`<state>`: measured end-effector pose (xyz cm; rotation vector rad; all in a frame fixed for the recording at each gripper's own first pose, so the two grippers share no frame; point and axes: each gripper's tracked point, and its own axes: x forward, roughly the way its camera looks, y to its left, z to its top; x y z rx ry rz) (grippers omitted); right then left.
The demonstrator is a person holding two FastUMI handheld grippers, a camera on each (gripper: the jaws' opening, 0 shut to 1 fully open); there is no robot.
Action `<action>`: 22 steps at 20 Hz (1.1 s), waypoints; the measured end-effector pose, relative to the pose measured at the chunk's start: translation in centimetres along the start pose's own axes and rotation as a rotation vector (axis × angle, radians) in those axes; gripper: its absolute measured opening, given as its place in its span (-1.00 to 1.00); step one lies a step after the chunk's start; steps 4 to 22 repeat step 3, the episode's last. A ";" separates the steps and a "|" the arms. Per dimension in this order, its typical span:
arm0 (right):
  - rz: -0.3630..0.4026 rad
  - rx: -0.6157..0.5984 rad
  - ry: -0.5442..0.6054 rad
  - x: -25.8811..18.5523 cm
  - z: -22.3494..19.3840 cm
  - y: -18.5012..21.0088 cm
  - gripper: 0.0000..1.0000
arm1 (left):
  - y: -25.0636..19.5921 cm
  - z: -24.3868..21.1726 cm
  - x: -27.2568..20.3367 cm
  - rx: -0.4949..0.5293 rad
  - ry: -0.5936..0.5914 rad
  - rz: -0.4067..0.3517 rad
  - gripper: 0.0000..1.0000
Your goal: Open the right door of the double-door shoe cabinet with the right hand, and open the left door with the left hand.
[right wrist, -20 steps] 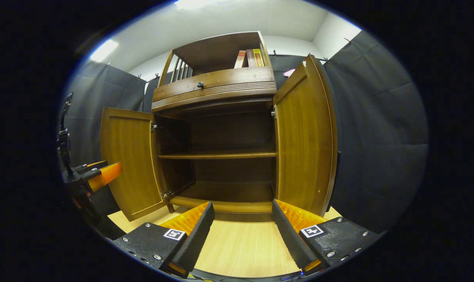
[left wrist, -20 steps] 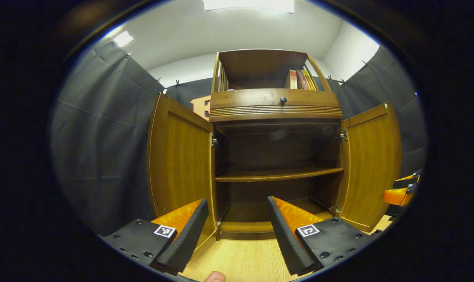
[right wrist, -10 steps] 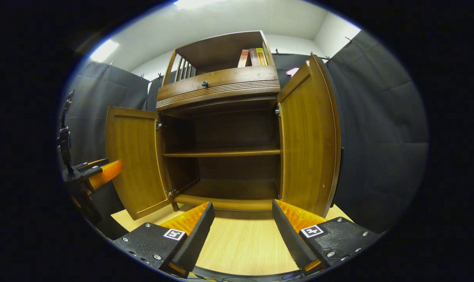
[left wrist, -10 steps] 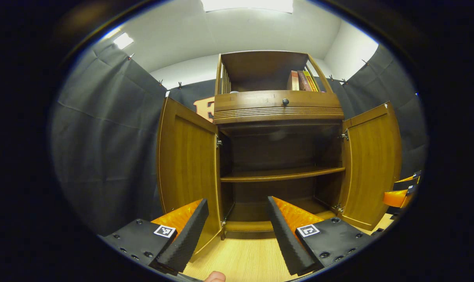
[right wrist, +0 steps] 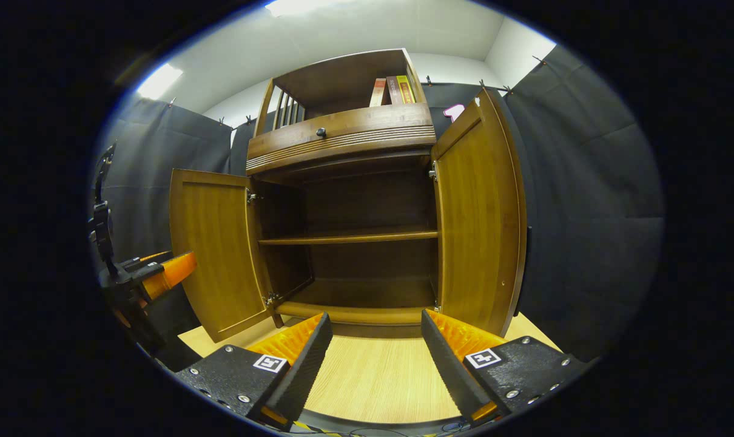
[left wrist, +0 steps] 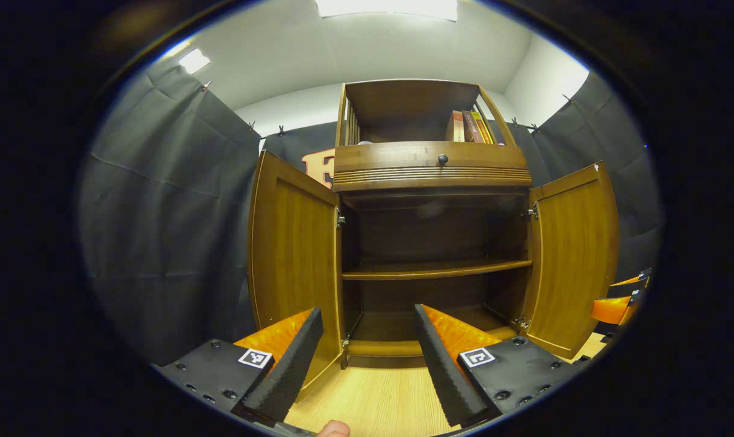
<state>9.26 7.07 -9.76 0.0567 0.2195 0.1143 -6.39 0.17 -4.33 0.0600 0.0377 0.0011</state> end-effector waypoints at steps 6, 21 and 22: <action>0.004 -0.021 -0.008 0.2 0.5 0.2 1.00 | -0.5 -0.4 0.2 -0.014 0.011 -0.013 0.90; 0.004 -0.021 -0.008 0.2 0.5 0.2 1.00 | -0.5 -0.4 0.2 -0.014 0.011 -0.013 0.90; 0.004 -0.021 -0.008 0.2 0.5 0.2 1.00 | -0.5 -0.4 0.2 -0.014 0.011 -0.013 0.90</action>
